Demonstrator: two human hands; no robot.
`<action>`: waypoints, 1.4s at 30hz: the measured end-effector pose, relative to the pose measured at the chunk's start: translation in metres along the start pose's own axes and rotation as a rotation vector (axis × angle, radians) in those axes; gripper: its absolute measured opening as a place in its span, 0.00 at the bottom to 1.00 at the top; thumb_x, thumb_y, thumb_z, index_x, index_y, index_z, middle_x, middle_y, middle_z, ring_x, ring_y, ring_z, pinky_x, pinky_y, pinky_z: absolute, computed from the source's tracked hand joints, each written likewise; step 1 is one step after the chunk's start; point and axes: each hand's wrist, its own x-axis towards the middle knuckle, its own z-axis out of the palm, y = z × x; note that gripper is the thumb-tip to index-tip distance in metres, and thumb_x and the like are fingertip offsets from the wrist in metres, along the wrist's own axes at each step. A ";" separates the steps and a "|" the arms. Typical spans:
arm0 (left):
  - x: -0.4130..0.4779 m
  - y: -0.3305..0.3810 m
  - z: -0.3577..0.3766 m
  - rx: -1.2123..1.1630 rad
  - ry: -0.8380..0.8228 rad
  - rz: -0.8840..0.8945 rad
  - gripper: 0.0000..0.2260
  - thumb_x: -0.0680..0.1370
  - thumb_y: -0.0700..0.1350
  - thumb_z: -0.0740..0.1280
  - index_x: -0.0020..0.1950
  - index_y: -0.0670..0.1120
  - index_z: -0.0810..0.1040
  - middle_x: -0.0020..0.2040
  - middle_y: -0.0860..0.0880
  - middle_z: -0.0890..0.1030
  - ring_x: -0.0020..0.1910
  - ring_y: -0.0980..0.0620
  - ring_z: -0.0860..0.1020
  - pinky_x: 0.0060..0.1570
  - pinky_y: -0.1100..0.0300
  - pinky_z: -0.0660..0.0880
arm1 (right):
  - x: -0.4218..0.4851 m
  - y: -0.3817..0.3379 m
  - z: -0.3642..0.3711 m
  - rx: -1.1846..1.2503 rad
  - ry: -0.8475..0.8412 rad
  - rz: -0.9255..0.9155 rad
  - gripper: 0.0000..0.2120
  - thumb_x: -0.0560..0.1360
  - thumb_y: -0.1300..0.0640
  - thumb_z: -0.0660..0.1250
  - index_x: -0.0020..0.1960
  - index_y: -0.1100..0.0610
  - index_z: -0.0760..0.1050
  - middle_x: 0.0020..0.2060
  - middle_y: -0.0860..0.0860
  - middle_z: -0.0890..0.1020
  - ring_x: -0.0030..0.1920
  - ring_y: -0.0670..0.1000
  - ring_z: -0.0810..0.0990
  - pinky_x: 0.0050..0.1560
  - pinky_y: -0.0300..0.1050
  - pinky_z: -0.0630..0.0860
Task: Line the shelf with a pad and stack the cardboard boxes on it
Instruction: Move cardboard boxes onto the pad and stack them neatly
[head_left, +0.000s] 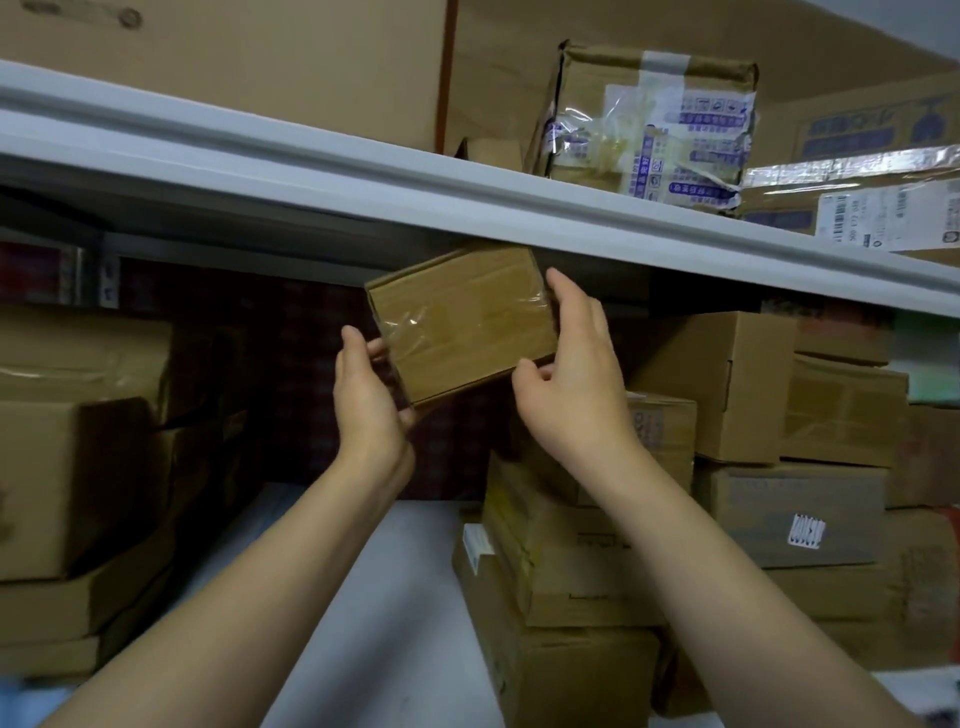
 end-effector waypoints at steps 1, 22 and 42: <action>-0.001 0.005 -0.007 -0.010 0.028 -0.002 0.17 0.82 0.60 0.57 0.47 0.49 0.76 0.53 0.45 0.83 0.50 0.48 0.84 0.50 0.44 0.82 | -0.004 -0.003 0.006 0.018 -0.015 -0.004 0.38 0.75 0.62 0.66 0.78 0.46 0.52 0.70 0.47 0.62 0.65 0.53 0.72 0.62 0.53 0.76; -0.042 0.058 -0.085 0.358 -0.053 0.194 0.12 0.76 0.57 0.67 0.56 0.55 0.73 0.62 0.49 0.74 0.61 0.50 0.76 0.62 0.49 0.75 | -0.079 -0.028 0.074 1.292 0.081 0.891 0.23 0.75 0.47 0.67 0.69 0.48 0.69 0.62 0.54 0.78 0.61 0.57 0.78 0.56 0.64 0.77; -0.062 0.222 -0.193 0.790 -0.020 0.629 0.17 0.76 0.58 0.65 0.63 0.60 0.68 0.60 0.58 0.70 0.67 0.50 0.67 0.68 0.45 0.67 | -0.088 -0.170 0.110 1.234 -0.166 0.750 0.35 0.77 0.30 0.47 0.67 0.52 0.75 0.59 0.56 0.83 0.62 0.57 0.80 0.63 0.62 0.74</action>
